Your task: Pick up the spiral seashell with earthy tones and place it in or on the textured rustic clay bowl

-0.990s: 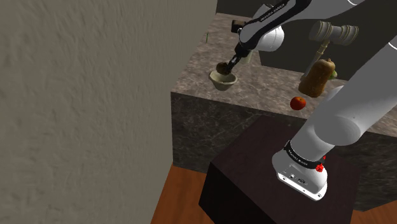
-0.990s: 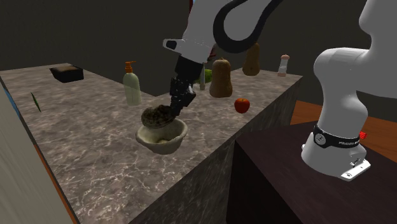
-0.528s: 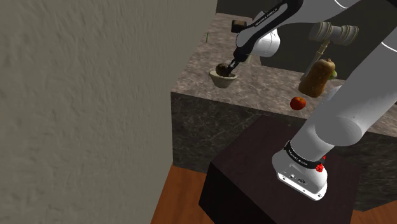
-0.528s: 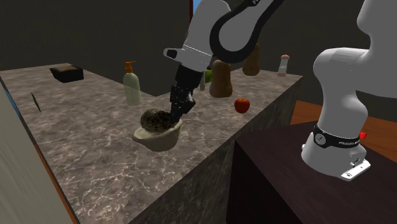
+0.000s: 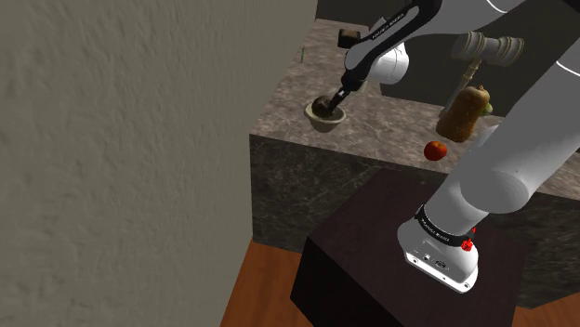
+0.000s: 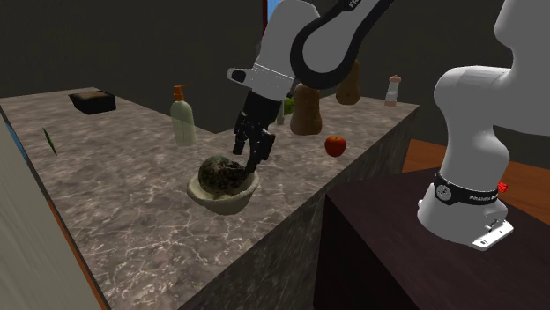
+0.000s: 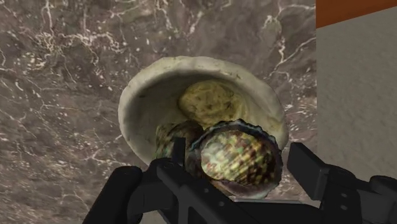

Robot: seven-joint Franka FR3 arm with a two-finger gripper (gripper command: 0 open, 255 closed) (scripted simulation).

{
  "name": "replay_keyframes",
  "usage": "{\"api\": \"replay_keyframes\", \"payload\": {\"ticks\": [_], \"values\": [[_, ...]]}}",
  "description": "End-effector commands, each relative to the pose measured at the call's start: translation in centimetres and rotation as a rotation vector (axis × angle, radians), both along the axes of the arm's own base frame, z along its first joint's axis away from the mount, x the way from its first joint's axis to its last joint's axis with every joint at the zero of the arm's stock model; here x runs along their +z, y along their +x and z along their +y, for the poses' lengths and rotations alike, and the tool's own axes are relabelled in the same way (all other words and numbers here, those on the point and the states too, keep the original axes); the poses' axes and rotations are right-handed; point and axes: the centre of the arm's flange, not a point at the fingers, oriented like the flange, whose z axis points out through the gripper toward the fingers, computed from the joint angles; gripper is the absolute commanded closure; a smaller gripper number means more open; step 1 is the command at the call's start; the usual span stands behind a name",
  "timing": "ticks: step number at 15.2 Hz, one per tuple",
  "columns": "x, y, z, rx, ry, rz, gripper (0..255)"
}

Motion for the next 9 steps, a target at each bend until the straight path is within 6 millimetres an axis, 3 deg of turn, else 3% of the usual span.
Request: {"api": "replay_keyframes", "payload": {"ticks": [1,3,7,9], "values": [[-0.1,0.0,0.0,-0.001,0.000,0.001,0],[0.0,0.0,0.0,-0.001,0.000,0.001,0],[4.6,-1.8,0.0,-0.001,0.000,0.001,0],[4.6,-1.8,0.0,-0.001,0.000,0.001,0]]}}
